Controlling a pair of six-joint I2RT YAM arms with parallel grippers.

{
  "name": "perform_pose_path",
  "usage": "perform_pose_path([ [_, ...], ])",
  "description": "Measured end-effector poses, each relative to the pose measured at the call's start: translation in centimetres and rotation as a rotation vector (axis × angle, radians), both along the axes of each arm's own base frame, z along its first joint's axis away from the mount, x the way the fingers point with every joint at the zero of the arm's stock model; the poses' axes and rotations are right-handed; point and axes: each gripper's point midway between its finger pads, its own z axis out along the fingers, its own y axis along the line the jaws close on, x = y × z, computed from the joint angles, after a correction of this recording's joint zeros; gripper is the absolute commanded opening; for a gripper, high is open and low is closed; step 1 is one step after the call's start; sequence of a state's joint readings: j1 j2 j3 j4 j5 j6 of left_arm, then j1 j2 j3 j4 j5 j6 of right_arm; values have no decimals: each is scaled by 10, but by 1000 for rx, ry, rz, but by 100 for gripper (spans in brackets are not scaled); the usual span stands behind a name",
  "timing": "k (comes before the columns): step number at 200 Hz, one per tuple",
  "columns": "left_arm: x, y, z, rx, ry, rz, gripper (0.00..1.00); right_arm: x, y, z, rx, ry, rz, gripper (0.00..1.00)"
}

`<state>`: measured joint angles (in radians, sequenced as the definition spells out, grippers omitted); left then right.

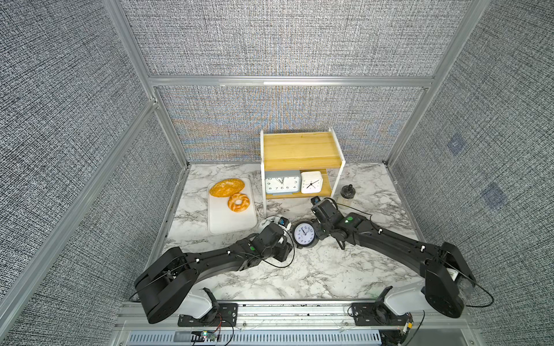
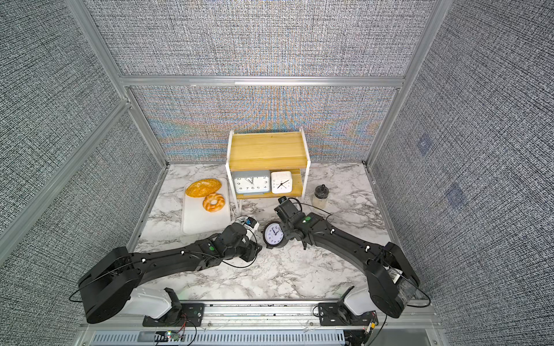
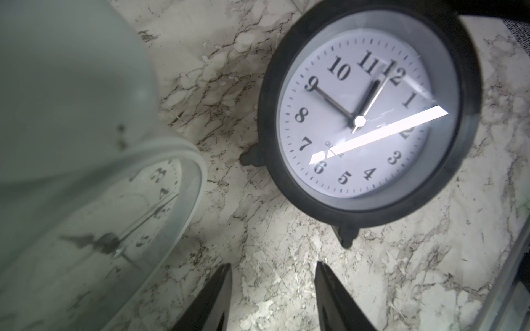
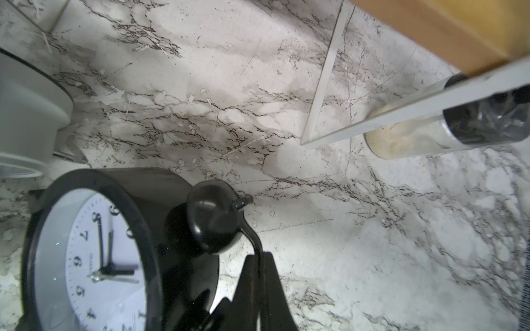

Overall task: Place the alarm clocks on the shelf by style
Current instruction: Pick up the alarm from the center of the board.

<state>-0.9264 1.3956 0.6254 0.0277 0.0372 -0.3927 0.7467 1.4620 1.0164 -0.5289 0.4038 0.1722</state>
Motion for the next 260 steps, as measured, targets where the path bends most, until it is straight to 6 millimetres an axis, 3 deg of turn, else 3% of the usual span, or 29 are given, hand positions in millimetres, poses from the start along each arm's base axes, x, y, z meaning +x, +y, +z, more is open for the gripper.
perform_pose_path([
  [37,-6,0,13,-39,-19,-48,65,-5,-2,7,-87,-15,15,0],
  [78,-9,10,36,-76,-85,-93,80,-14,5,30,-124,-83,73,0],
  [111,-9,18,63,-134,-163,-144,87,-21,11,43,-161,-125,131,0],
  [132,-7,24,82,-185,-211,-183,88,-25,15,51,-180,-143,170,0],
  [155,-6,26,88,-215,-222,-253,88,-29,21,62,-180,-171,205,0],
  [178,-5,16,91,-227,-182,-362,88,-38,28,70,-196,-196,268,0],
  [228,21,0,112,-320,-99,-504,90,-49,35,81,-230,-241,341,0],
  [260,20,-6,120,-377,-51,-590,90,-55,35,91,-245,-280,357,0],
])
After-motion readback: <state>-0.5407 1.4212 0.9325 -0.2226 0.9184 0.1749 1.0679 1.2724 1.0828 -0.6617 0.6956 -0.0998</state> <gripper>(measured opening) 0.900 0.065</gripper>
